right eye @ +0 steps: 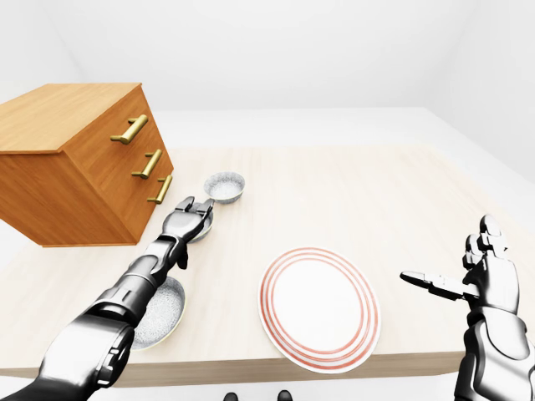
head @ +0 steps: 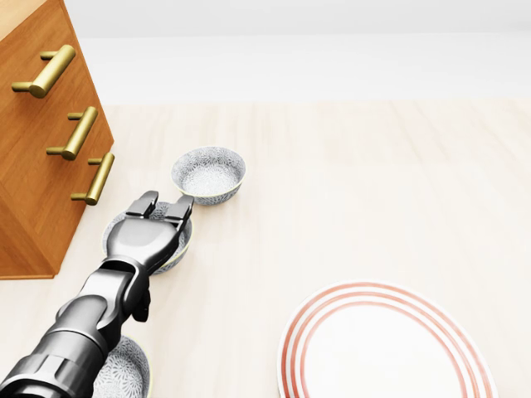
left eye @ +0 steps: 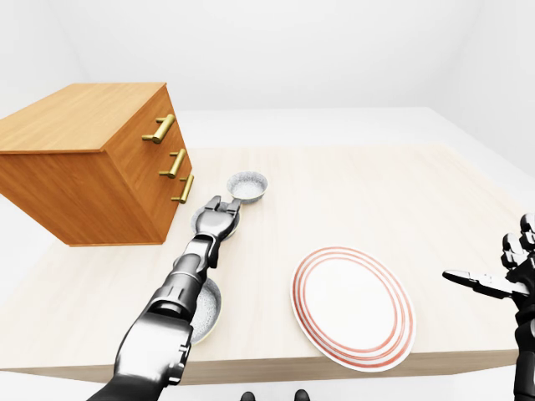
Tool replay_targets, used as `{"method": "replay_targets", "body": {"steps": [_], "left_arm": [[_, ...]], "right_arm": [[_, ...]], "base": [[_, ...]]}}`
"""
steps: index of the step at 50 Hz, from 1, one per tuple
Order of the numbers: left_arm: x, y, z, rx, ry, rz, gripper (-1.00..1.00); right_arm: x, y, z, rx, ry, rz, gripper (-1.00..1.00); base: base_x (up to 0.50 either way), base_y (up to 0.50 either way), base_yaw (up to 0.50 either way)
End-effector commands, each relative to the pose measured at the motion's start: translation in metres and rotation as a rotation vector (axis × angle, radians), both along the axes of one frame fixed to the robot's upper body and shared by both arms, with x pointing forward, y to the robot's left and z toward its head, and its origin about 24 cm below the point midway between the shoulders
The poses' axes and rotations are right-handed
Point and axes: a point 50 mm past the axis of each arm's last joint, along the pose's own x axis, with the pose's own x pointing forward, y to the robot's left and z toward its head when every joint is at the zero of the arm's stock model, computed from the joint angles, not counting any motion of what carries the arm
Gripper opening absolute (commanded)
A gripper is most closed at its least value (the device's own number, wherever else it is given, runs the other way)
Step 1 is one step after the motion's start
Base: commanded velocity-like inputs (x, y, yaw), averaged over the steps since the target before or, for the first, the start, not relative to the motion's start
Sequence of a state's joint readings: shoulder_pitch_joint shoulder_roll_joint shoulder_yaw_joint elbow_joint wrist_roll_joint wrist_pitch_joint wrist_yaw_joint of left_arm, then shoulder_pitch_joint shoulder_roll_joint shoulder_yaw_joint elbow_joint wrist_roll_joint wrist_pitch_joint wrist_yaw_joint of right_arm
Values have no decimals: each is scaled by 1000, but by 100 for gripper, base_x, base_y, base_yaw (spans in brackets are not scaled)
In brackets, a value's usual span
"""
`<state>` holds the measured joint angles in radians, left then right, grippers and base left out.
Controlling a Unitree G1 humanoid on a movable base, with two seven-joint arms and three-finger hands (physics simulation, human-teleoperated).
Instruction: Put the bowl in the middle on the plate.
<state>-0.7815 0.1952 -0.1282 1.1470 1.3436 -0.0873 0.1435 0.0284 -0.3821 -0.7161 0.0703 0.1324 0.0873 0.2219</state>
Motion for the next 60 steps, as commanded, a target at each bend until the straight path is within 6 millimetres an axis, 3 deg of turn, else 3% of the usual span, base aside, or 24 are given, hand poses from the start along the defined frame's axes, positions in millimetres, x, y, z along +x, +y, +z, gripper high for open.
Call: {"method": "replay_targets", "body": {"steps": [1,24,25,27,28,29,31,32,60], "left_arm": [[0,1,-1,3,4,2,100],[-4,3,-7,-6,18,12,100],[-4,3,-7,-8,18,13,93],[-4,2,-7,-11,19,13,29],[-3,2,-6,-16,16,15,-40],[-3,2,-7,-15,17,13,-81],[-3,2,-7,-15,17,13,-81],[-3,1,-7,-18,14,13,-100],[-7,-5,-8,-48,27,2,-100]], "right_arm": [[0,0,0,0,-1,-1,100],[-1,0,2,-7,-5,-1,100],[-1,0,2,-7,-4,-1,100],[-1,1,4,-14,-12,1,100],[-1,0,3,-12,-9,0,100],[-1,0,2,-9,-6,-1,100],[-1,0,2,-8,-5,-1,100],[-2,1,6,-19,-17,2,100],[-1,2,8,-17,-29,17,100]], "base": [[0,0,0],[0,0,0],[0,0,0],[0,0,0],[0,0,0],[0,0,0],[0,0,0],[0,0,0],[0,0,0]]}}
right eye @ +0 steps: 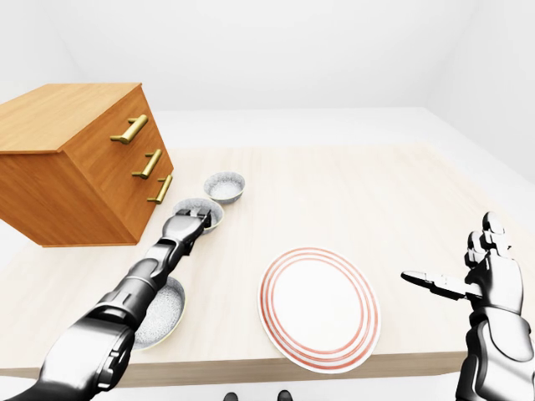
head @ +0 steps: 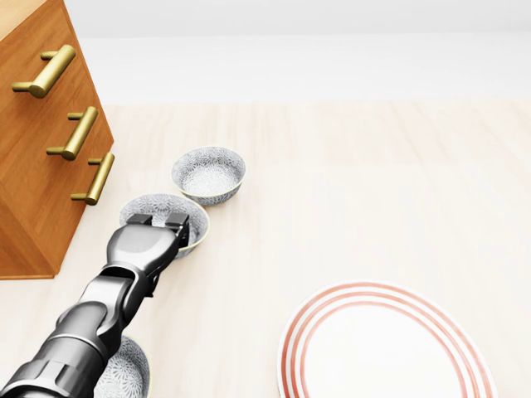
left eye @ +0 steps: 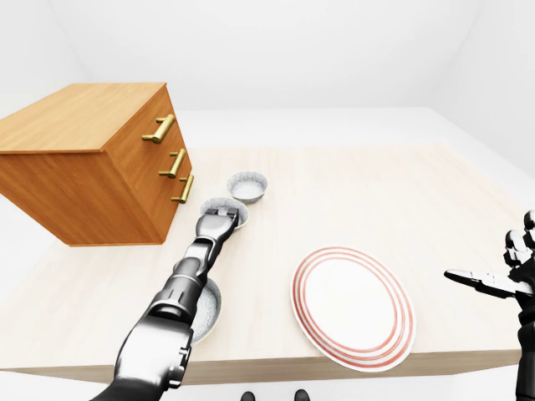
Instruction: Put the bowl in the middle on the plate.
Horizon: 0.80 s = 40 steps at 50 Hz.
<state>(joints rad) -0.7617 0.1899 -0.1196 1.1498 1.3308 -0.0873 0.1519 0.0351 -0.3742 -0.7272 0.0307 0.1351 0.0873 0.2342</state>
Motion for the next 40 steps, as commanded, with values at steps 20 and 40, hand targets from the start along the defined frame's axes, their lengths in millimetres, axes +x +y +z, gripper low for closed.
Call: {"method": "replay_targets", "body": {"steps": [20,40], "left_arm": [[-5,-9,7,-81,42,-13,-100],[-24,-12,23,-103,45,-48,-100]], "right_arm": [[3,-2,-8,22,27,-2,100],[2,0,-5,9,21,-1,100]], "base": [[0,0,0],[0,0,0]]}}
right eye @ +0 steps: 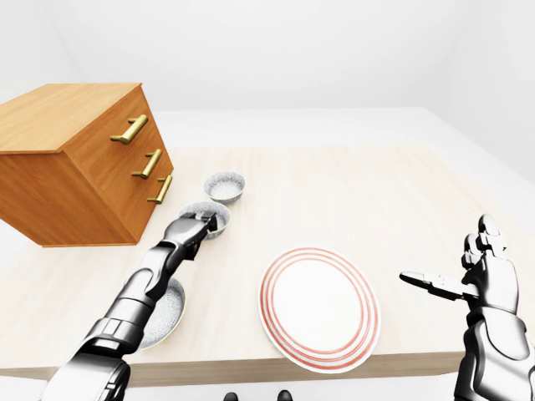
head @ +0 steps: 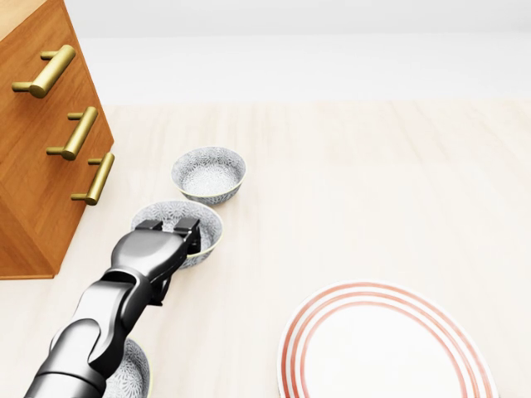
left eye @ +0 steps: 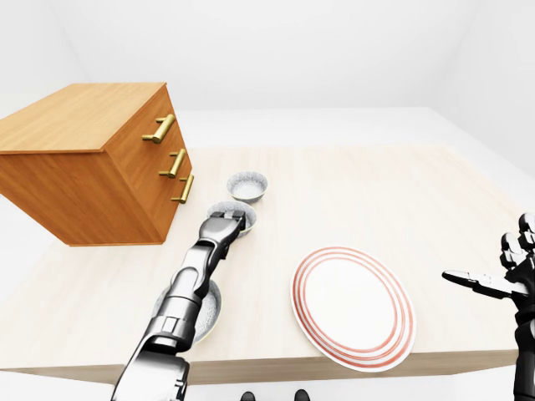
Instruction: Put the bowl in the middle on the plate.
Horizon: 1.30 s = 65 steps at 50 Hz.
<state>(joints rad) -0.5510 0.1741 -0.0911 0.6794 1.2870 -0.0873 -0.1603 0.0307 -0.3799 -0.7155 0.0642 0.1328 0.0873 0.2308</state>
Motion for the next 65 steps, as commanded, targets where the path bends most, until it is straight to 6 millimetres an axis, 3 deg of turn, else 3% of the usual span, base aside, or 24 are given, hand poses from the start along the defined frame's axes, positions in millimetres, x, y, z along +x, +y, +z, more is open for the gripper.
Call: {"method": "replay_targets", "body": {"steps": [1,11,19,22,57,65], "left_arm": [[-6,0,8,-14,-19,-3,-100],[-8,-3,19,-41,-43,-13,-100],[-10,-4,17,-42,-41,-17,-100],[-12,-8,27,-59,-61,-30,-100],[-50,-40,65,-129,-123,-147,-100],[-52,-44,65,-169,-122,-160,-100]], "right_arm": [[0,1,1,-6,-4,1,100],[1,0,-2,4,8,-1,100],[1,0,0,-1,4,0,100],[1,0,-2,4,11,-2,100],[1,0,-4,5,18,-5,100],[1,0,-3,2,15,-4,100]], "base": [[0,0,0],[0,0,0],[0,0,0],[0,0,0],[0,0,0],[0,0,0]]}}
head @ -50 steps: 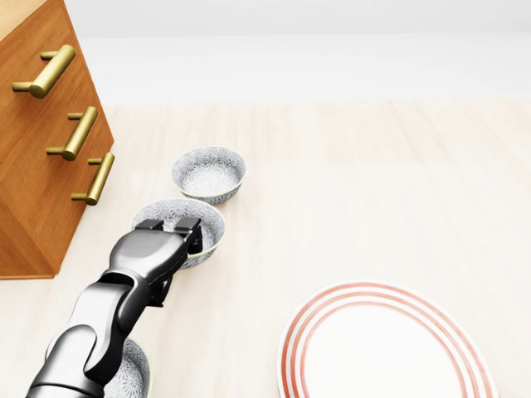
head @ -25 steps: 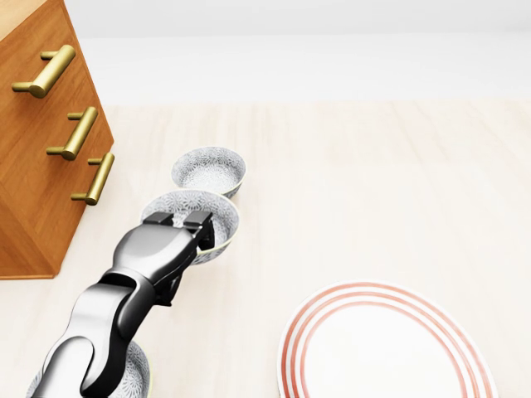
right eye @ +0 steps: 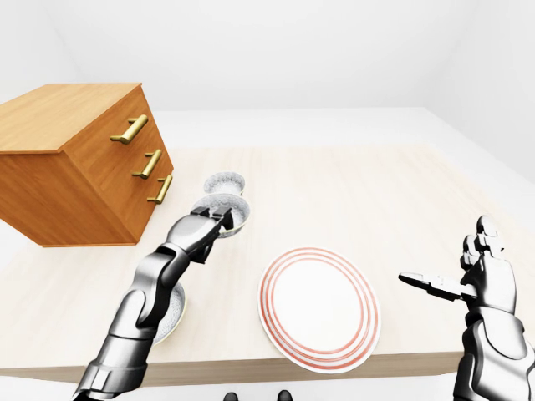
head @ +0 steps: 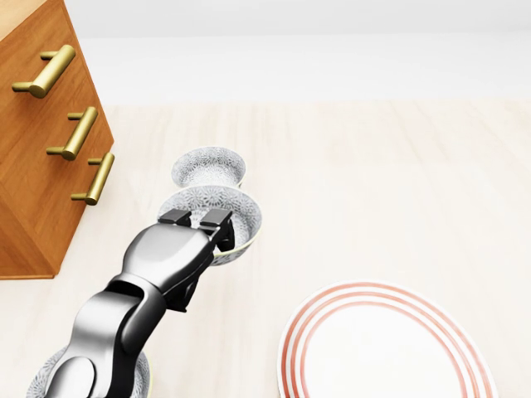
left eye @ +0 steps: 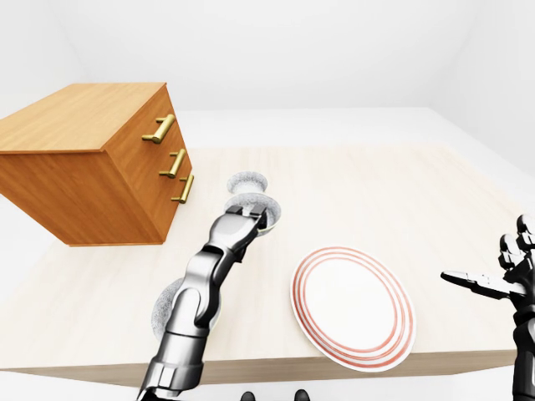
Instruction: Put the bowl in the middle on the plate.
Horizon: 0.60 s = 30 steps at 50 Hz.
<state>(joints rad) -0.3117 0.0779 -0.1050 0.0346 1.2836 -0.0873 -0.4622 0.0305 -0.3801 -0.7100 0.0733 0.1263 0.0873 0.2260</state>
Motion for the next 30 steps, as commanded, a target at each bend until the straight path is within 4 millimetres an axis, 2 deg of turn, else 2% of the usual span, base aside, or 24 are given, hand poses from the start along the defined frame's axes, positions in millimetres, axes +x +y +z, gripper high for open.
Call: {"method": "replay_targets", "body": {"steps": [1,19,30], "left_arm": [[-8,-9,10,-66,-25,-35,-100],[-18,-27,29,-128,-76,-103,-100],[-35,-43,44,-183,-113,-175,-100]], "right_arm": [[1,0,-2,5,7,-1,100],[0,0,0,-1,-1,-1,100],[0,0,1,-5,-4,0,100]], "base": [[0,0,0],[0,0,0],[0,0,0]]}}
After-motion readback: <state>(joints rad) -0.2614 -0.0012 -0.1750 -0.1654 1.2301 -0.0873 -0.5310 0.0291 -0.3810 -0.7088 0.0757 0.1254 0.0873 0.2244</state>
